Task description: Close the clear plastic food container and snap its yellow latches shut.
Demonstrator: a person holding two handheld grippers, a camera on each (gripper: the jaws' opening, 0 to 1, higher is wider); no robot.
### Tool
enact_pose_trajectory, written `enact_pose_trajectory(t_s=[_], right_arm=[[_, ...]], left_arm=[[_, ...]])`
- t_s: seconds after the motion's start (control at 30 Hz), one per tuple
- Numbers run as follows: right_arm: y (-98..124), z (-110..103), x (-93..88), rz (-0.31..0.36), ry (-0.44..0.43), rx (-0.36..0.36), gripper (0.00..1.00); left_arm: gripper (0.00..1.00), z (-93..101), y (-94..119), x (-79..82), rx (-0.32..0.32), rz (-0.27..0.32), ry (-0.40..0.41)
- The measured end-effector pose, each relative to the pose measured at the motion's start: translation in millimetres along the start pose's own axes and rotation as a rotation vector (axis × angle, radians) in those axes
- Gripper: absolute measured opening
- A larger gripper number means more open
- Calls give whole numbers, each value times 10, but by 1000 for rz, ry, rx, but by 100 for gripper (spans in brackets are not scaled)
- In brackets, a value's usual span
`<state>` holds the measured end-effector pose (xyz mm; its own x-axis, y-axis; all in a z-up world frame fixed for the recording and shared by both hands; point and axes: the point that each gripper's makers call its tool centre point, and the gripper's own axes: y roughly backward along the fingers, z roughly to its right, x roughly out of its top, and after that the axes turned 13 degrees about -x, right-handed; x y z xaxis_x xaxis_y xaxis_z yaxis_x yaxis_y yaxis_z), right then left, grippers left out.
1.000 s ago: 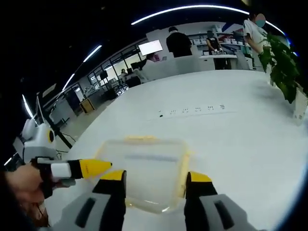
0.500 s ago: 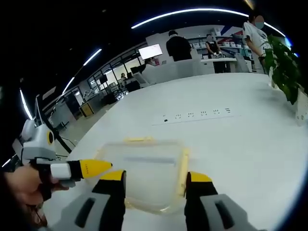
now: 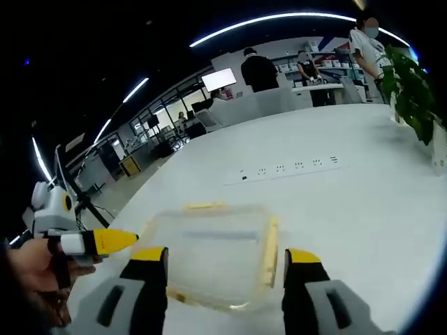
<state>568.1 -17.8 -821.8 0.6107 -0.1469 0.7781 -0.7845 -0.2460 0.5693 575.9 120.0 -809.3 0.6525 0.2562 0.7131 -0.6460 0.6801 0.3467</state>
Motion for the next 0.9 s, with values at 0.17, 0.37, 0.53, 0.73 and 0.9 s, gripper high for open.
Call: enact_pose_trajectory(t_s=[0.17, 0.37, 0.53, 0.73, 0.9], right_arm=[[28, 41, -72, -32, -15, -24, 99], [143, -34, 9, 13, -21, 4, 100], [139, -2, 8, 13, -18, 12, 100], [262, -38, -46, -23, 12, 76, 100], [435, -24, -60, -8, 26, 111, 100]], left_arm=[[96, -70, 126, -141, 46, -31, 10], [99, -67, 176, -218, 33, -34, -15], [99, -24, 181, -154, 10, -22, -31], [99, 70, 252, -233, -10, -60, -41], [99, 212, 475, -283, -11, -56, -50]])
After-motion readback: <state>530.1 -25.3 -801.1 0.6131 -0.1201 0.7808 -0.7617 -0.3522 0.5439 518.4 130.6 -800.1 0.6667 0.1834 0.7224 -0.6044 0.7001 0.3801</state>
